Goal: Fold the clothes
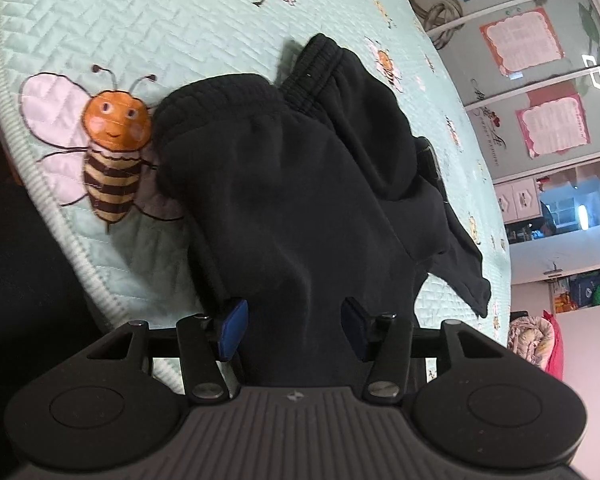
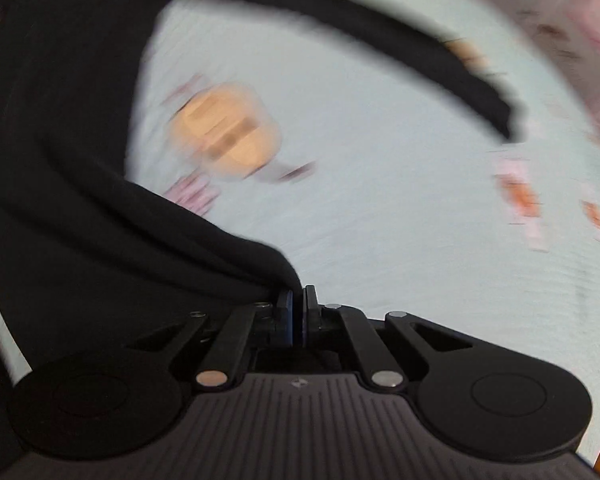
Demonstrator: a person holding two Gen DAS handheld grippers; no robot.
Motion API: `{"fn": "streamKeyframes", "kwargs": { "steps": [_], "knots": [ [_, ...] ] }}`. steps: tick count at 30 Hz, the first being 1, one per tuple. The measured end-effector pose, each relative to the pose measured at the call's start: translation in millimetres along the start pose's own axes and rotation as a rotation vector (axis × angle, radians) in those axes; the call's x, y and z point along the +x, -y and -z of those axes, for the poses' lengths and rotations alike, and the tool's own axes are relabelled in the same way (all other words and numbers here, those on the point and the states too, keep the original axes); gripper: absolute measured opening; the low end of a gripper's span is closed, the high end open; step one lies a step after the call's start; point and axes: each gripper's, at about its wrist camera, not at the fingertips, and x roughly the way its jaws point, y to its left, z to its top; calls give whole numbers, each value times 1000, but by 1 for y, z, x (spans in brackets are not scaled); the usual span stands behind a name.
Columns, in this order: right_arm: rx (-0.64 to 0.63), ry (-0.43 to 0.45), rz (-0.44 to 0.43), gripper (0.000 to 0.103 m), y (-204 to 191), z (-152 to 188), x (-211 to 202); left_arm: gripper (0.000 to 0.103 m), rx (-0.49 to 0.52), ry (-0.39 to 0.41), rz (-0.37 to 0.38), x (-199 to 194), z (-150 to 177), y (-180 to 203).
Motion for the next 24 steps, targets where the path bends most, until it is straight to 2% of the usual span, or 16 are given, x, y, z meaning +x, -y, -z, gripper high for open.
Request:
{"fn": "streamKeyframes", "kwargs": {
  "steps": [2,3,4,5,7,9,10,12,13,14,19,22,24],
  "knots": [
    [113,38,99,2,24,2,-7,54,5,-7,11,2,1,2],
    [162,14,115,4,31,4,-3,54,7,-10,17,3,2,2],
    [200,-27,127,13,35,8,6,55,8,-13,22,3,2,1],
    [228,-66,158,29,36,11,15,55,9,-16,26,3,3,0],
    [251,-111,295,31,27,13,29,55,6,-17,29,3,2,-3],
    [335,22,377,40,16,8,13,55,0,-6,32,1,-1,-7],
    [400,110,402,48,10,5,0,55,-2,4,37,-1,-3,-8],
    [519,292,414,59,-6,-2,-28,55,-5,21,48,-4,-7,-10],
    [577,358,388,69,-14,-8,-34,55,-4,26,57,-4,-9,-10],
    [653,376,320,75,-16,-15,-29,55,-2,29,68,-4,-9,-9],
    [1028,446,-21,75,-26,-46,-1,55,43,15,104,-1,-3,1],
    [1256,413,-135,75,-15,-55,48,55,79,21,104,-5,-2,2],
    [1367,426,-166,75,-6,-60,72,56,85,32,110,-8,-7,0]
  ]
}}
